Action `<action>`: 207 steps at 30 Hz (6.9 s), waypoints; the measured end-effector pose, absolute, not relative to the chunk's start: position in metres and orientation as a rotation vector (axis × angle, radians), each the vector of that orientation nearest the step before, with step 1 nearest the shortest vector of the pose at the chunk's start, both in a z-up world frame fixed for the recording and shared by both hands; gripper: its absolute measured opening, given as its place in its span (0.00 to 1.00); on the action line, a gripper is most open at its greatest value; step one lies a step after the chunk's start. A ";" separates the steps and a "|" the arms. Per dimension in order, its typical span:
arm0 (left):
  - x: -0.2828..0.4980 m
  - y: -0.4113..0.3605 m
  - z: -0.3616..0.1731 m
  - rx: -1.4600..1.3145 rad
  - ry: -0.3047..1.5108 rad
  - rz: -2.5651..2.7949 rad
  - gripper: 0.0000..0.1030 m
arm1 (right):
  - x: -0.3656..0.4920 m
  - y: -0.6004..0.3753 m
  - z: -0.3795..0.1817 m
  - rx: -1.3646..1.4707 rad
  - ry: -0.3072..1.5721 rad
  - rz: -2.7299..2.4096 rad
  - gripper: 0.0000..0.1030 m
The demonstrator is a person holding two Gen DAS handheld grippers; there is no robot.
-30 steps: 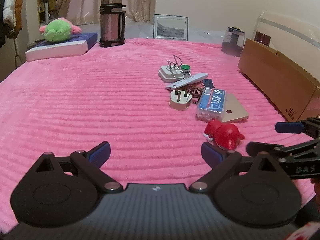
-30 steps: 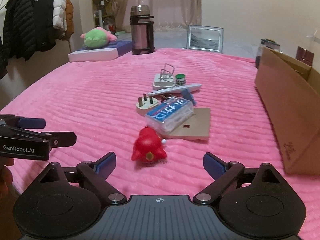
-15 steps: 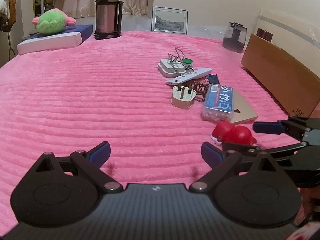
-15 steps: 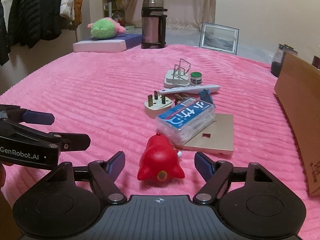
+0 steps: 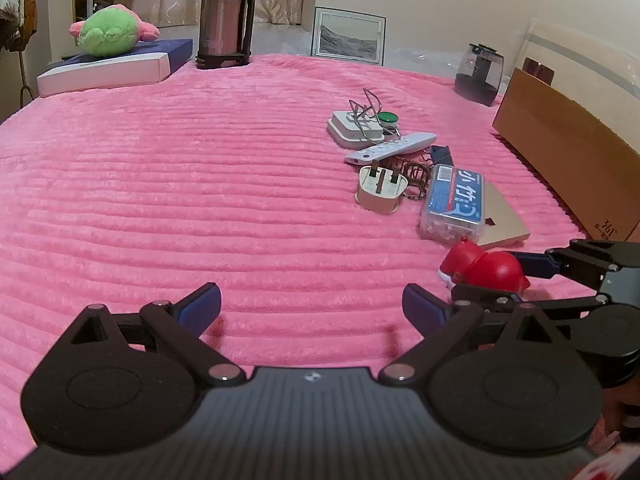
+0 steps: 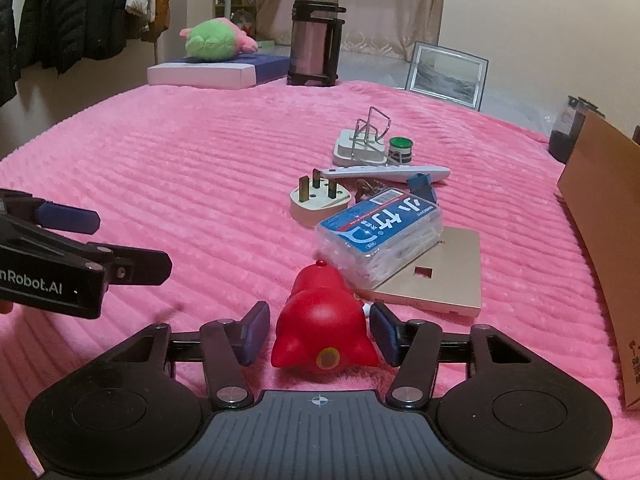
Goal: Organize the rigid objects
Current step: 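Close the right tool on the red toy figure, then grasp the blue-and-white boxed pack with the left tool while the right tool holds the red toy, then carry the boxed pack and red toy into the cardboard box with both tools, then open both tools to drop the pack and red toy into the box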
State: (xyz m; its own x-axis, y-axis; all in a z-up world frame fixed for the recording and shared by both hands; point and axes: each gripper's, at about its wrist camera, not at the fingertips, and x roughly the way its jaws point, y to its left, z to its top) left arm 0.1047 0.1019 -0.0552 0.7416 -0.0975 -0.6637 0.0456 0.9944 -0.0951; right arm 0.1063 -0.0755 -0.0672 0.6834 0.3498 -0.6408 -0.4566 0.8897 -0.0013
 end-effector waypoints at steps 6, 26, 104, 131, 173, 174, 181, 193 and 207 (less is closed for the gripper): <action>0.103 0.101 -0.055 -0.076 0.732 -0.084 0.93 | 0.105 -0.077 -0.068 -0.176 0.675 0.451 0.44; 0.116 0.076 -0.045 -0.049 0.713 -0.151 0.93 | 0.095 -0.120 -0.050 -0.092 0.621 0.372 0.42; 0.190 -0.126 0.099 0.194 0.618 -0.652 0.51 | 0.098 -0.318 0.082 0.026 0.445 0.234 0.42; 0.265 -0.323 0.054 0.634 0.792 -0.892 0.50 | 0.204 -0.427 0.016 -0.401 0.930 0.435 0.42; 0.278 -0.369 -0.027 0.951 0.991 -0.969 0.51 | 0.279 -0.418 -0.042 -0.549 1.203 0.587 0.42; 0.279 -0.369 -0.027 0.952 0.994 -0.971 0.51 | 0.278 -0.418 -0.042 -0.547 1.202 0.590 0.42; 0.279 -0.369 -0.029 0.959 0.992 -0.970 0.51 | 0.272 -0.417 -0.041 -0.545 1.186 0.592 0.42; 0.282 -0.368 -0.030 0.963 0.998 -0.983 0.51 | 0.263 -0.421 -0.031 -0.558 1.140 0.599 0.42; 0.284 -0.371 -0.035 1.005 1.023 -0.975 0.51 | 0.236 -0.443 0.022 -0.528 0.968 0.524 0.42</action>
